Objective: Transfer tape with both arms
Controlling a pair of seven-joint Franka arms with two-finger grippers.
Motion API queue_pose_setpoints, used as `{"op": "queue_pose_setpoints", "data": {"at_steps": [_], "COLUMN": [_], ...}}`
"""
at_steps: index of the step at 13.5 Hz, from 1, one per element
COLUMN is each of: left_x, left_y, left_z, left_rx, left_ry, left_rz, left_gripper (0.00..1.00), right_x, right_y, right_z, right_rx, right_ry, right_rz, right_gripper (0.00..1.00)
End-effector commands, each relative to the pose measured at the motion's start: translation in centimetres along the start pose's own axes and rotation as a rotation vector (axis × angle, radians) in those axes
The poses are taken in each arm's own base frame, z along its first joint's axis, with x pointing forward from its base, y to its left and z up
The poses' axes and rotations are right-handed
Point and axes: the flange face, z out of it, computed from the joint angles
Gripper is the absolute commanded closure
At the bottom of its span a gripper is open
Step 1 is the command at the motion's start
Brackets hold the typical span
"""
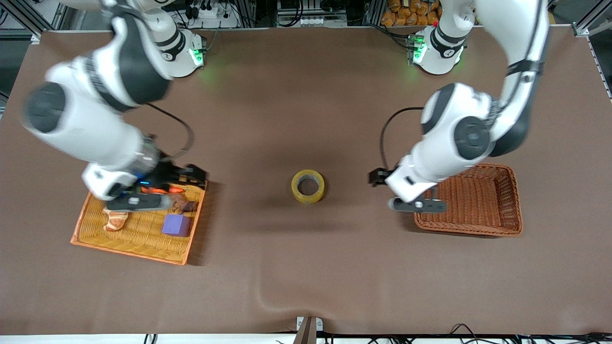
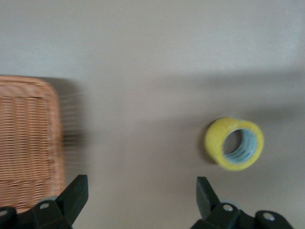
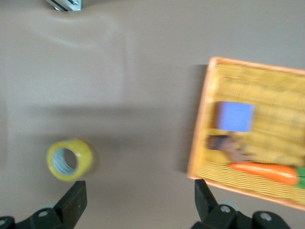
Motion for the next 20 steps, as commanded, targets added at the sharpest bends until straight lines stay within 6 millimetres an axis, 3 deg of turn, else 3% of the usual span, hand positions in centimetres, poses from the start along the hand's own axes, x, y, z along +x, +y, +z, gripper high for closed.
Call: {"op": "queue_pose_setpoints", "data": {"at_steps": [1, 3, 5, 6, 9, 11, 14, 18, 20], "left_x": [-0.8, -1.1, -0.8, -1.3, -2.8, -3.7, -4.1, -4.8, -4.9], "left_y": [4.5, 6.6, 7.4, 8.6, 11.1, 12.1, 11.8, 12.1, 12.1], "left_z": [4.0, 8.1, 12.0, 13.9, 18.3, 19.7, 20.9, 23.0, 23.2], "left_rx": [-0.012, -0.023, -0.035, -0.044, -0.050, -0.043, -0.004, 0.028, 0.032], "left_ry": [0.013, 0.027, 0.046, 0.058, 0.066, 0.063, 0.064, 0.052, 0.051], "left_rz": [-0.044, -0.031, -0.028, -0.012, -0.016, -0.004, 0.029, 0.059, 0.064], "left_gripper": [0.00, 0.00, 0.00, 0.00, 0.00, 0.00, 0.04, 0.37, 0.61], "right_x": [-2.9, -5.2, -7.7, -8.6, -10.3, -11.3, -12.5, -12.7, -12.9], "right_y": [5.9, 10.1, 13.4, 16.1, 20.7, 21.4, 22.2, 22.8, 22.4], "right_z": [-4.1, -7.6, -10.9, -12.5, -15.3, -15.4, -13.9, -14.1, -13.9], "right_rx": [0.007, -0.036, -0.103, -0.117, -0.116, -0.108, -0.097, -0.204, -0.190], "right_ry": [0.016, -0.017, -0.050, -0.055, -0.021, -0.028, -0.018, -0.071, -0.090], "right_rz": [-0.022, 0.034, 0.080, 0.128, 0.180, 0.124, 0.139, 0.117, 0.123], "right_gripper": [0.00, 0.00, 0.00, 0.00, 0.00, 0.00, 0.00, 0.00, 0.00]}}
